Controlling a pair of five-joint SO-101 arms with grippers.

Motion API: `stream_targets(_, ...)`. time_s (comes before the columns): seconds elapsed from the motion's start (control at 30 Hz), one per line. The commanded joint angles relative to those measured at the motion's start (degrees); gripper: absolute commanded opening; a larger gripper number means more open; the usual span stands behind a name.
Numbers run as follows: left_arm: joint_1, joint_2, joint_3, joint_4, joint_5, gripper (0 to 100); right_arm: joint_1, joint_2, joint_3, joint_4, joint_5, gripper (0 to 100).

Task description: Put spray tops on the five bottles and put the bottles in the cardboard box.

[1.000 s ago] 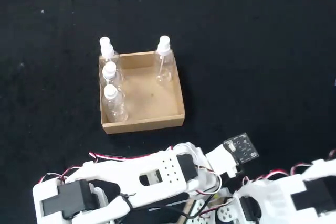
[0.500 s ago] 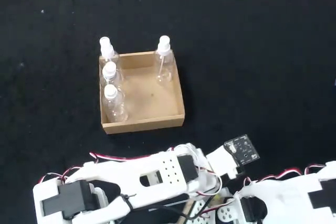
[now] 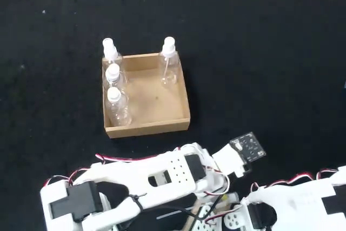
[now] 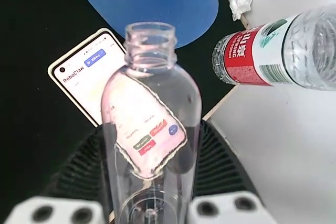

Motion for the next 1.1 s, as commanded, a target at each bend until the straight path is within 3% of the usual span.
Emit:
stream_targets(0.0,-0.7,1.5,-1.7,0.4,0.0,25,0.5,-0.5,-3.5,0.2,0.4,1.1)
stream_targets(0.17,-3.2,-2.0,-1.8,0.4,-0.2,25,0.5,-0.5,-3.3,0.2,0.4,1.1)
stream_targets(0.47,-14.0,-10.3,-1.2,0.6,-3.3,25,0.5,-0.5,-3.3,0.2,0.4,1.1)
stream_targets(0.67,-3.7,-15.1,-1.5,9.1,-3.4,25,0.5,-0.5,-3.2,0.2,0.4,1.1)
stream_targets(0.77,0.3,-14.5,0.5,7.3,-3.2,25,0.5,-0.5,-3.2,0.2,0.4,1.1)
stream_targets(1.07,3.4,-6.8,0.2,5.1,-3.0,25,0.6,-0.5,-3.2,0.2,0.4,1.1)
